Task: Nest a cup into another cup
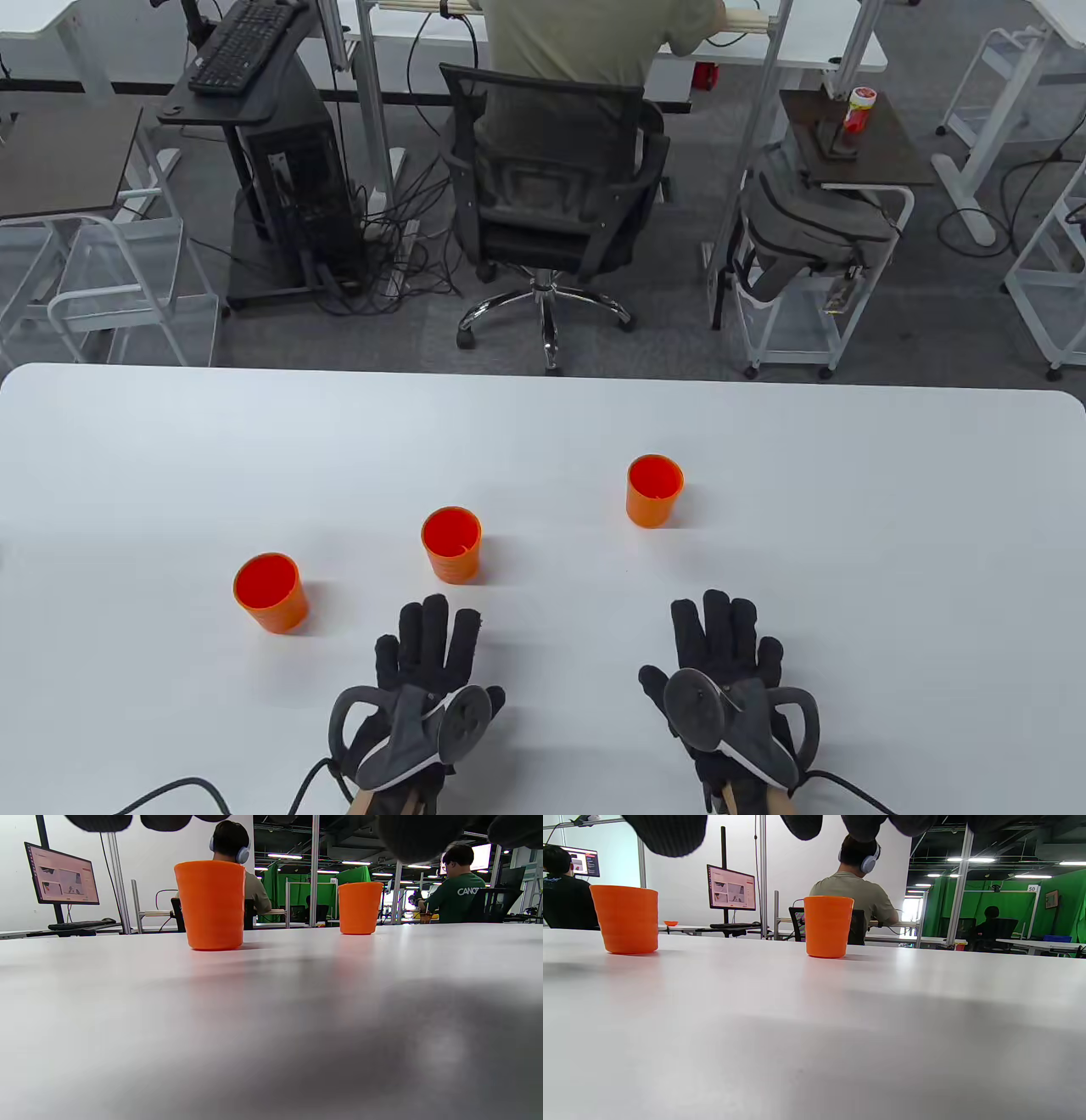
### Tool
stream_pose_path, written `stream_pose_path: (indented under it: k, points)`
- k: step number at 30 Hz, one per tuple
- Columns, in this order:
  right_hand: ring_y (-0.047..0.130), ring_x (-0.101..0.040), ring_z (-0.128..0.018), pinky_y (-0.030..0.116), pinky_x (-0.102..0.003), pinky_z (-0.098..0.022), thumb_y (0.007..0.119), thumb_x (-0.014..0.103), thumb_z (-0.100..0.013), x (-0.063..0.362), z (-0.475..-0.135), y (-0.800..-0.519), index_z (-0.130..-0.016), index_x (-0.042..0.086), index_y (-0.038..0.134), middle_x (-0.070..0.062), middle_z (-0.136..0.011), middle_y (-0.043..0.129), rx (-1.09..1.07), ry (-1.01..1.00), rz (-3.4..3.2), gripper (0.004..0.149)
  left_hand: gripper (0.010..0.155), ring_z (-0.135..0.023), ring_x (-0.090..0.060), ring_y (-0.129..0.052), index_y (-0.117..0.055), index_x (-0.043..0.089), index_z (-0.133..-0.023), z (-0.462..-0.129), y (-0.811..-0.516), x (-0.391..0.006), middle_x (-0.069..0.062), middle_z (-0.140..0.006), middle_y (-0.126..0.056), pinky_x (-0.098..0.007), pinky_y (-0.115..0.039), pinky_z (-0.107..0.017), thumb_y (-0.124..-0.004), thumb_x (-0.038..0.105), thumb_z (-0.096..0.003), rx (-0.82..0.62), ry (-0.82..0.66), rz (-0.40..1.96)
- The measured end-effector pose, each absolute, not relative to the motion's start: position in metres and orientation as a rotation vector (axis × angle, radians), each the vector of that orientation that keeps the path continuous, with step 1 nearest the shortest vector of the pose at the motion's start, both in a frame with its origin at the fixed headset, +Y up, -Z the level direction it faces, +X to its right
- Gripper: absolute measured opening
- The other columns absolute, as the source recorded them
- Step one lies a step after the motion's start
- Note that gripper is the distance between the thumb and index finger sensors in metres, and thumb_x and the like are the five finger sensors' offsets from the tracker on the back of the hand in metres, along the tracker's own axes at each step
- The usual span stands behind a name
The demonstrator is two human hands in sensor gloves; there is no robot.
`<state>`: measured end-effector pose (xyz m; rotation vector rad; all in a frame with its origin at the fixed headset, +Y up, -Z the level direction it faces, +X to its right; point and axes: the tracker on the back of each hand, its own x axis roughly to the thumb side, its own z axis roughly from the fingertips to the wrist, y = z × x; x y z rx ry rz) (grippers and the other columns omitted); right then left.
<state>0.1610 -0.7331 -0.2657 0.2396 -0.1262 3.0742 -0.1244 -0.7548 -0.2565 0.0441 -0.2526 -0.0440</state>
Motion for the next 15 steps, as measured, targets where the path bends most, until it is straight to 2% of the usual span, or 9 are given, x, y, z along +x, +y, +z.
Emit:
stream_pose_path:
  k: [11, 15]
  points:
    - [0.032, -0.057, -0.102, 0.041, -0.077, -0.065, 0.062, 0.056, -0.059, 0.163, -0.266, -0.733, -0.115, 0.006, 0.033, -0.033, -0.116, 0.03, 0.24, -0.139, 3.05, 0.081, 0.093, -0.107, -0.057, -0.045, -0.029, 0.012, -0.118, -0.257, -0.755, -0.127, -0.032, -0.122, -0.032, -0.07, -0.054, -0.073, -0.059, 0.073, -0.0541, 0.048, -0.235, 0.004]
    - [0.032, -0.057, -0.103, 0.041, -0.077, -0.065, 0.062, 0.058, -0.058, 0.166, -0.267, -0.73, -0.116, 0.006, 0.031, -0.033, -0.117, 0.03, 0.248, -0.166, 3.03, 0.083, 0.094, -0.108, -0.055, -0.048, -0.029, 0.011, -0.118, -0.26, -0.749, -0.135, -0.032, -0.122, -0.034, -0.07, -0.055, -0.073, -0.06, 0.074, -0.0542, 0.069, -0.192, 0.1]
